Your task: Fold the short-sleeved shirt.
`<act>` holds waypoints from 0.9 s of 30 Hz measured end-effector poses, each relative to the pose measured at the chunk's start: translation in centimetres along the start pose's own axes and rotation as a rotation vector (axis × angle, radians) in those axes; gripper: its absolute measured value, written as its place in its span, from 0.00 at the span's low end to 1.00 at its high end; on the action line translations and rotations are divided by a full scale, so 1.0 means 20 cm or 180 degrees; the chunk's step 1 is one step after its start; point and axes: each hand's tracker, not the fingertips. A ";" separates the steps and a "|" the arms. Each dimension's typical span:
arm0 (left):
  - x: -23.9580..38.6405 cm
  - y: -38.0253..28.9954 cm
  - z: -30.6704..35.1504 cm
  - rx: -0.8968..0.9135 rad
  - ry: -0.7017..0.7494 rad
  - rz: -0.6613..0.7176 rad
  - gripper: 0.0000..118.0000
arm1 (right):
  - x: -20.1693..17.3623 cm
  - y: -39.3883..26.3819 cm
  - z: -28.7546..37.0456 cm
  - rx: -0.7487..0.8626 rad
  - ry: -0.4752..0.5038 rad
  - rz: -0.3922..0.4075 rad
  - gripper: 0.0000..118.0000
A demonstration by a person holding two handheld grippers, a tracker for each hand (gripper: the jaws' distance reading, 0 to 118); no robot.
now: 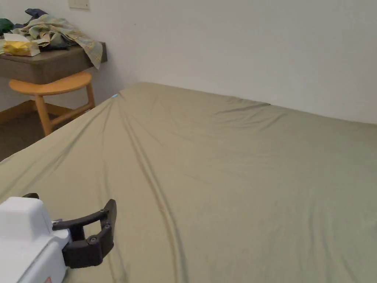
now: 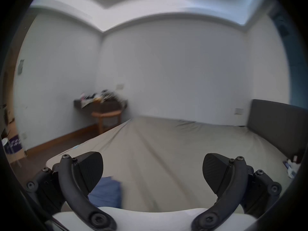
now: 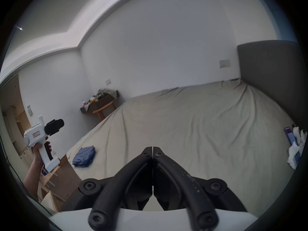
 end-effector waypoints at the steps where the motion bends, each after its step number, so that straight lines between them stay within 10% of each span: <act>1: 0.11 -0.04 0.04 0.0051 -0.0131 -0.0031 1.00 | 0.02 0.00 0.08 0.0114 -0.0090 0.0008 0.01; 7: 0.69 -0.12 0.31 0.0310 -0.0302 -0.0049 0.85 | 0.07 -0.02 0.49 0.0766 -0.0921 0.0445 0.01; 14: 0.98 -0.07 0.43 0.0368 -0.0595 -0.0211 0.00 | 0.13 -0.05 0.69 0.1266 -0.1551 0.0843 0.01; 27: 1.05 -0.01 0.37 0.0425 -0.0283 -0.0413 0.00 | 0.29 -0.01 0.55 0.1573 -0.1923 0.1013 0.01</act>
